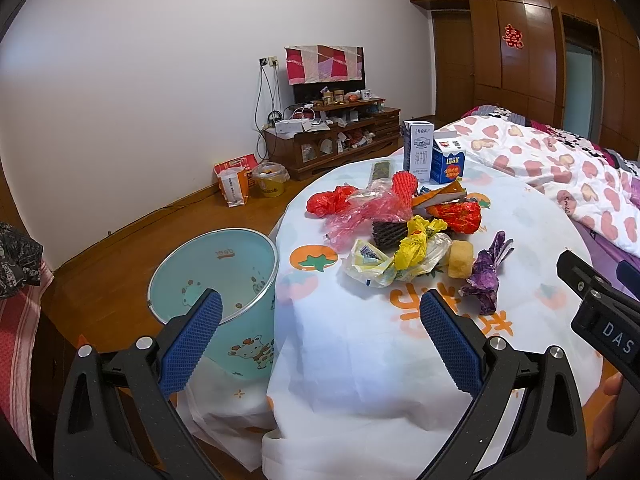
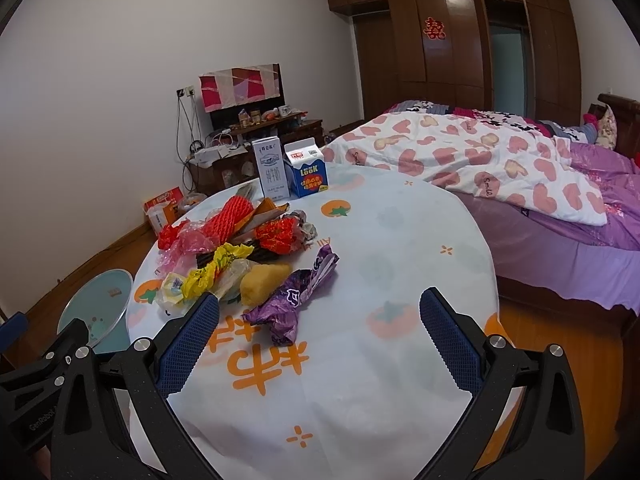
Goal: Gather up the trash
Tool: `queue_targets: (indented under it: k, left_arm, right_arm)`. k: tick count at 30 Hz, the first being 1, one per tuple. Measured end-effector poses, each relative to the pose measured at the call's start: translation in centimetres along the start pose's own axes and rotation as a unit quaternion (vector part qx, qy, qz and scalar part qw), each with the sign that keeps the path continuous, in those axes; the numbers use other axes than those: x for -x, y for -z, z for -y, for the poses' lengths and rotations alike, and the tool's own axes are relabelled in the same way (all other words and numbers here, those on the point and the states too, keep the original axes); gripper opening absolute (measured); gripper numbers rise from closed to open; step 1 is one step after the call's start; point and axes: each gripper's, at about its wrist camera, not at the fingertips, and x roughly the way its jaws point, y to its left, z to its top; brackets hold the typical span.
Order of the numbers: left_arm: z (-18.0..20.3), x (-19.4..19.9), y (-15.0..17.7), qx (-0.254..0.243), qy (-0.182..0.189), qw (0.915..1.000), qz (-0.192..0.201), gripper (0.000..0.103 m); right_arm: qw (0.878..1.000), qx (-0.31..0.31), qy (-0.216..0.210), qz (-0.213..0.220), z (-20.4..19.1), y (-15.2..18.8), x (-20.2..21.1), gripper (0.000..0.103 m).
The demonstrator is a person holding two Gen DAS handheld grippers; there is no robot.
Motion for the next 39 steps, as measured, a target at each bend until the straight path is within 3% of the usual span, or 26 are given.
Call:
queue_targets:
  k: [39]
  left_arm:
    - [-0.1, 0.0, 0.01, -0.002, -0.001, 1.0, -0.003, 0.097]
  right_arm:
    - [1.0, -0.002, -0.005, -0.004, -0.36, 0.37, -0.76, 0.099]
